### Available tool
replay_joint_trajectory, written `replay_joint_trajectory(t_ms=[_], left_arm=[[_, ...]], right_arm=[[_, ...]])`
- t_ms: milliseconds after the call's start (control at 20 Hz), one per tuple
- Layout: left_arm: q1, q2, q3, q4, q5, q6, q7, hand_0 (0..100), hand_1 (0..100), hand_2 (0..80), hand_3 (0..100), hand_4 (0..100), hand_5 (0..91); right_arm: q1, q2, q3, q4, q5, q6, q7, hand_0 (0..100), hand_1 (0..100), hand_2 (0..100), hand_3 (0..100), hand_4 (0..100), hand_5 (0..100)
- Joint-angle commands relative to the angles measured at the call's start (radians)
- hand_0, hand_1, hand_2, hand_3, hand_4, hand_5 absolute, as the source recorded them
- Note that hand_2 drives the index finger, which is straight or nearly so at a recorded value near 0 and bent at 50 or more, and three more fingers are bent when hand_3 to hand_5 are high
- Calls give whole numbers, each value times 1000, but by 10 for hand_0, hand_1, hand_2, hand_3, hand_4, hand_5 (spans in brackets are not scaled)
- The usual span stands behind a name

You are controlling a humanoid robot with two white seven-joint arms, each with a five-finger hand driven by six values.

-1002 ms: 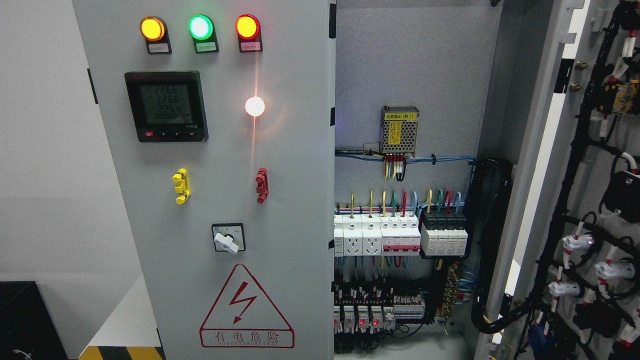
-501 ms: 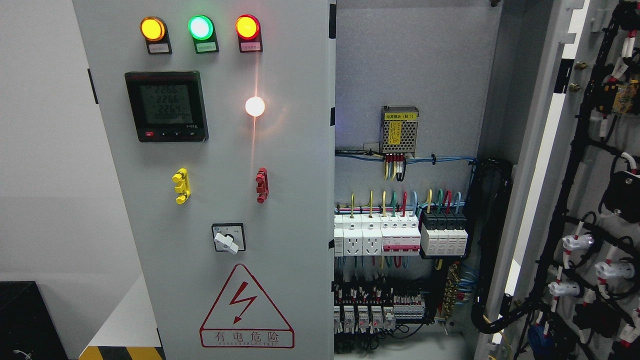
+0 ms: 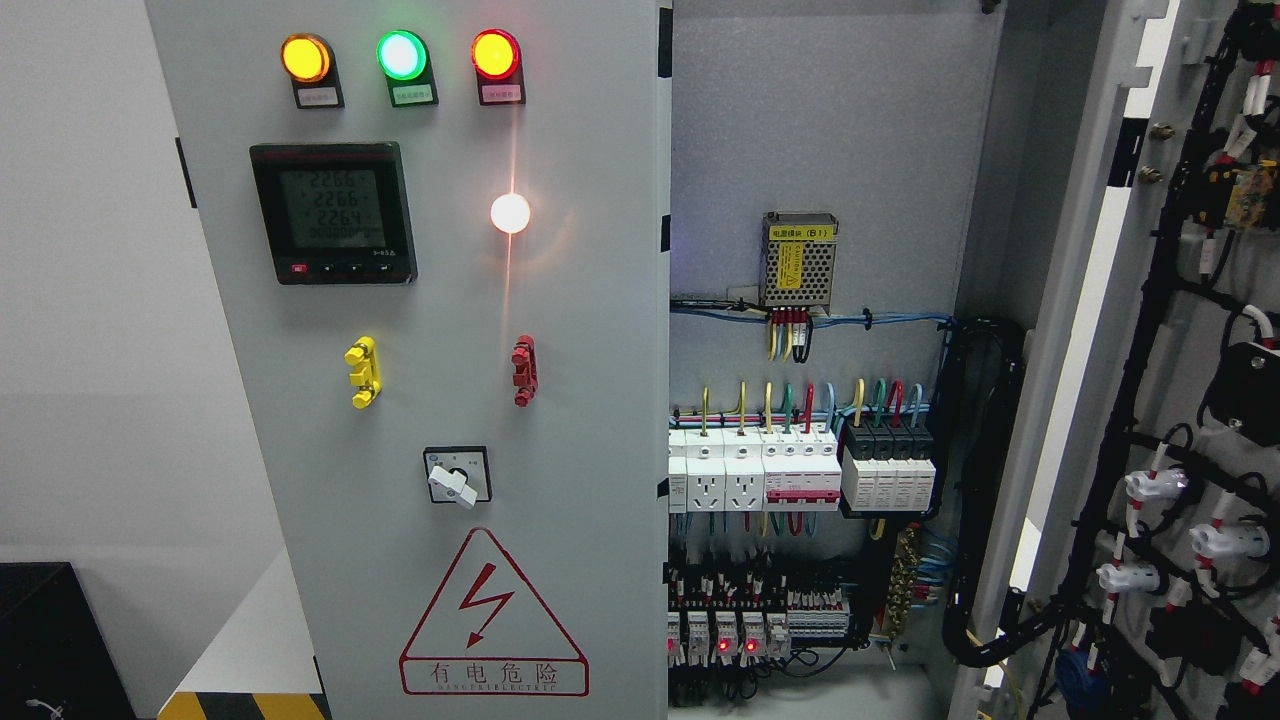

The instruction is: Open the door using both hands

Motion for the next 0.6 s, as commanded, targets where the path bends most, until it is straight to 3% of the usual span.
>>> replay_joint_trajectory(t_ms=[0, 250, 401, 551], left_arm=[[22, -230, 93, 629, -126, -13, 1, 0, 0, 0, 0, 0, 0], [25, -301, 309, 766, -300, -9, 1, 0, 0, 0, 0, 0, 0], [37, -310, 332, 814, -415, -7, -1, 0, 0, 0, 0, 0, 0], [34, -371, 419, 939, -528, -12, -30, 0, 0, 0, 0, 0, 0]], right_arm=[[0, 0, 0, 0, 0, -1, 0, 191, 0, 0, 0, 0, 0], [0, 0, 0, 0, 0, -1, 0, 191, 0, 0, 0, 0, 0], [0, 0, 0, 0, 0, 1, 0, 191, 0, 0, 0, 0, 0], [0, 1, 0, -1, 0, -1, 0, 191, 0, 0, 0, 0, 0]])
